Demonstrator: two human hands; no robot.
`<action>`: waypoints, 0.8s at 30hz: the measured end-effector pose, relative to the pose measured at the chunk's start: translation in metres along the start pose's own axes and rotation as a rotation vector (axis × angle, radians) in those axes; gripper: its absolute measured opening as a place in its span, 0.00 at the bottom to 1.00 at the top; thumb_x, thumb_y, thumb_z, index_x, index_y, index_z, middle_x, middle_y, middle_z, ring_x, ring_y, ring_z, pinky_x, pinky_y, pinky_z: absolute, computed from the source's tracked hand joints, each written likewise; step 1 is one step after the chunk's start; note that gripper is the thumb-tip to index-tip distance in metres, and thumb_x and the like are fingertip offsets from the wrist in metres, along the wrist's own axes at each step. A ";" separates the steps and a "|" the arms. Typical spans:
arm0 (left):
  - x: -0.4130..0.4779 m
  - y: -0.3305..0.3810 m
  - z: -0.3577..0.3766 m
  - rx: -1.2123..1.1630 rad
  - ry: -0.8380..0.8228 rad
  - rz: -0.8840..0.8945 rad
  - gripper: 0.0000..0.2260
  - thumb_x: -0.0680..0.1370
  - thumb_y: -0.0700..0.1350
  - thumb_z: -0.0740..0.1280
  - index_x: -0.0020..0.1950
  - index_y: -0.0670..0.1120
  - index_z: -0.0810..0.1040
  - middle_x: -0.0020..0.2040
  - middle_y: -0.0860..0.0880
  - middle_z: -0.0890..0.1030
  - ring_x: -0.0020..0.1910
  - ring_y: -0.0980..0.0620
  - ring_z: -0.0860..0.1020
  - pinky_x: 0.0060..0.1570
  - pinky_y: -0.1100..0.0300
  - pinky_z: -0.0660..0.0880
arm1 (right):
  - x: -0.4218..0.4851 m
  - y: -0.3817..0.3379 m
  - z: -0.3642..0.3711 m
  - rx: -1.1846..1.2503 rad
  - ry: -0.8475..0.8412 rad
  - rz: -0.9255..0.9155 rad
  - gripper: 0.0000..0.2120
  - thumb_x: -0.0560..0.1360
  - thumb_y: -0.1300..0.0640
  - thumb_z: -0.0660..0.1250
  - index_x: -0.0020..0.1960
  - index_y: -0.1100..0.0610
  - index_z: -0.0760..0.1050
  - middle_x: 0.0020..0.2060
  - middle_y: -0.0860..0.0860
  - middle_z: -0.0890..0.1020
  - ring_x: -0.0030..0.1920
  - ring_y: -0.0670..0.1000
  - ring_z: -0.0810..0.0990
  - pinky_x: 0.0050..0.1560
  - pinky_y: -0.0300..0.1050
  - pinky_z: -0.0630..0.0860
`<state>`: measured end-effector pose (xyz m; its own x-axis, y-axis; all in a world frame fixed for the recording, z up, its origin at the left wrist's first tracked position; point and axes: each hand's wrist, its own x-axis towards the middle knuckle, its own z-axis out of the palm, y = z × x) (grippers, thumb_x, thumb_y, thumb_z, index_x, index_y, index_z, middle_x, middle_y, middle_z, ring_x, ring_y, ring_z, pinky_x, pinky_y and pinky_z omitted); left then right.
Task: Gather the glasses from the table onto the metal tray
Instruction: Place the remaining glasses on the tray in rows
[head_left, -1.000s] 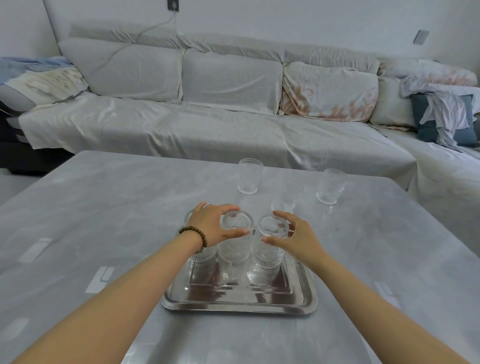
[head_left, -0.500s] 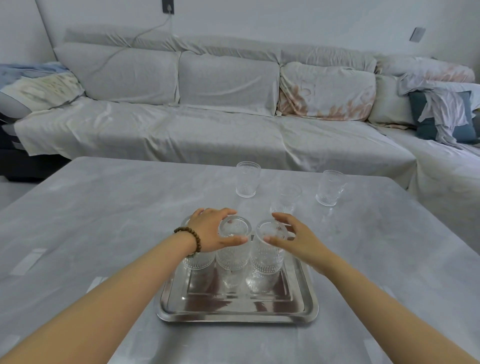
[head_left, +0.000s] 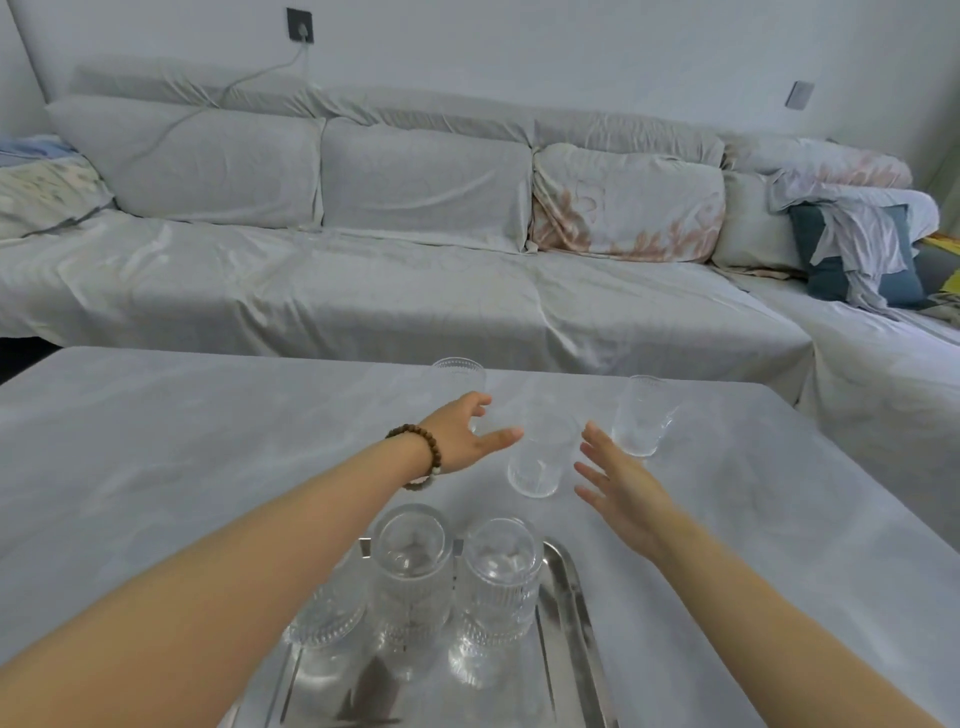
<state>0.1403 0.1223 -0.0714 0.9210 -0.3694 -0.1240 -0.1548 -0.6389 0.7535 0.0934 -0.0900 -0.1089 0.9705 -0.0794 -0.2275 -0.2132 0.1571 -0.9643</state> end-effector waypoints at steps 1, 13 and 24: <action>0.008 0.003 0.006 0.041 -0.010 0.015 0.37 0.71 0.63 0.65 0.74 0.48 0.56 0.74 0.49 0.63 0.68 0.48 0.69 0.65 0.52 0.68 | 0.005 0.005 0.000 0.017 -0.013 0.023 0.22 0.76 0.43 0.61 0.68 0.47 0.66 0.64 0.44 0.69 0.63 0.51 0.69 0.62 0.49 0.67; 0.058 0.009 0.055 0.103 0.018 0.078 0.43 0.67 0.61 0.70 0.75 0.49 0.52 0.73 0.46 0.64 0.70 0.47 0.66 0.68 0.52 0.64 | 0.020 0.037 -0.002 0.158 -0.055 0.014 0.12 0.80 0.49 0.56 0.52 0.45 0.79 0.52 0.40 0.83 0.57 0.42 0.78 0.63 0.46 0.69; 0.019 0.038 0.026 -0.285 0.247 0.172 0.39 0.63 0.60 0.74 0.69 0.50 0.64 0.66 0.51 0.71 0.61 0.56 0.70 0.58 0.59 0.70 | -0.009 -0.004 0.012 0.129 0.010 -0.186 0.21 0.81 0.48 0.55 0.72 0.49 0.66 0.69 0.43 0.71 0.71 0.45 0.66 0.74 0.51 0.58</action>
<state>0.1427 0.0731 -0.0615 0.9538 -0.2590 0.1522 -0.2409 -0.3568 0.9026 0.0873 -0.0783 -0.1014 0.9905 -0.1285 -0.0490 -0.0136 0.2630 -0.9647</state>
